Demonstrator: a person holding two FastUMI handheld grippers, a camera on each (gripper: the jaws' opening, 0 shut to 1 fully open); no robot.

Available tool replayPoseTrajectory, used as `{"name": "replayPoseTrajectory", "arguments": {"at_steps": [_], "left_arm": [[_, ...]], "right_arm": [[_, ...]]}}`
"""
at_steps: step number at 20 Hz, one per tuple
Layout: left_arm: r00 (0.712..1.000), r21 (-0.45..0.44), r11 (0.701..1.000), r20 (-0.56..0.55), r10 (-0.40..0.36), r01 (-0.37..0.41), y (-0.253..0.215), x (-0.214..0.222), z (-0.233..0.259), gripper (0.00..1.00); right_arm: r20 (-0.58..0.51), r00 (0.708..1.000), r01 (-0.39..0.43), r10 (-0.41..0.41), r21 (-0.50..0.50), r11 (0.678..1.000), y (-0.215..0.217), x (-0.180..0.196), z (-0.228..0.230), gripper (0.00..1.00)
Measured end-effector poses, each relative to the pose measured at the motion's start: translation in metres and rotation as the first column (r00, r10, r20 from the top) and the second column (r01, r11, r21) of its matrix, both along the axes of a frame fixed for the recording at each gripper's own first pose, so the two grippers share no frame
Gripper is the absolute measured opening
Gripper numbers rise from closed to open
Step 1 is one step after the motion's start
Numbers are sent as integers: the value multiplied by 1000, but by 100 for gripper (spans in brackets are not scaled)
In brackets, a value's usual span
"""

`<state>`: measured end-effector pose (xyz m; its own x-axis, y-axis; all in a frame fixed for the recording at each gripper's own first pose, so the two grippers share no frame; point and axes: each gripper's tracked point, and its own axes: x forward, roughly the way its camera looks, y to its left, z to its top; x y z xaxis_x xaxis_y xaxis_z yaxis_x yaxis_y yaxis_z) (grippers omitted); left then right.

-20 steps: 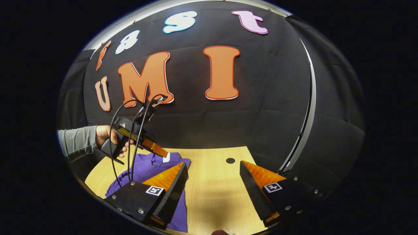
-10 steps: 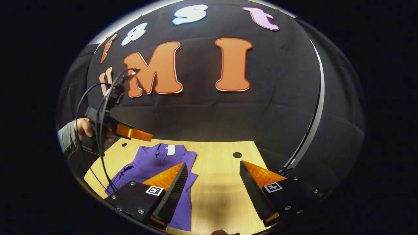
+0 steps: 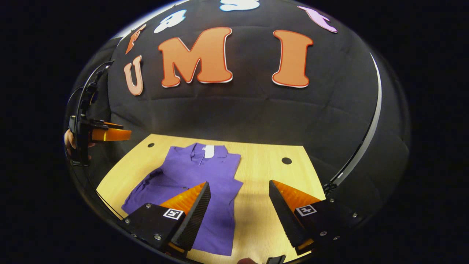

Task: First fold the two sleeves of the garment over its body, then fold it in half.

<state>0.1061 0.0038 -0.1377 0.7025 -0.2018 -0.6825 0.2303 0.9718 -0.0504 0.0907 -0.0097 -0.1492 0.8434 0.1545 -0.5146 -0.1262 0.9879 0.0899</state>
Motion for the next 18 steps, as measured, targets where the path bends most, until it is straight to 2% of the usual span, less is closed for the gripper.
{"name": "replayPoseTrajectory", "arguments": {"at_steps": [5, 9, 12, 14, 18], "left_arm": [[996, 21, 998, -70, 62, -60, 44, -52, -48, 96], [984, 14, 997, -155, 83, -81, 55, -91, -96, 97], [969, 19, 996, -231, 92, -90, 63, -121, -133, 97], [959, 55, 995, -268, 94, -82, 70, -135, -154, 96], [927, 65, 995, -364, 93, -75, 70, -168, -192, 96]], "right_arm": [[-126, 992, 1, -5, -30, 1000, 11, -25, -50, 96], [-230, 973, -20, 7, -53, 998, 24, -52, -97, 96], [-303, 953, -42, 20, -66, 997, 30, -68, -127, 96], [-352, 936, -48, 22, -66, 997, 32, -81, -147, 96], [-462, 886, -59, 32, -44, 997, 44, -110, -188, 97]]}}
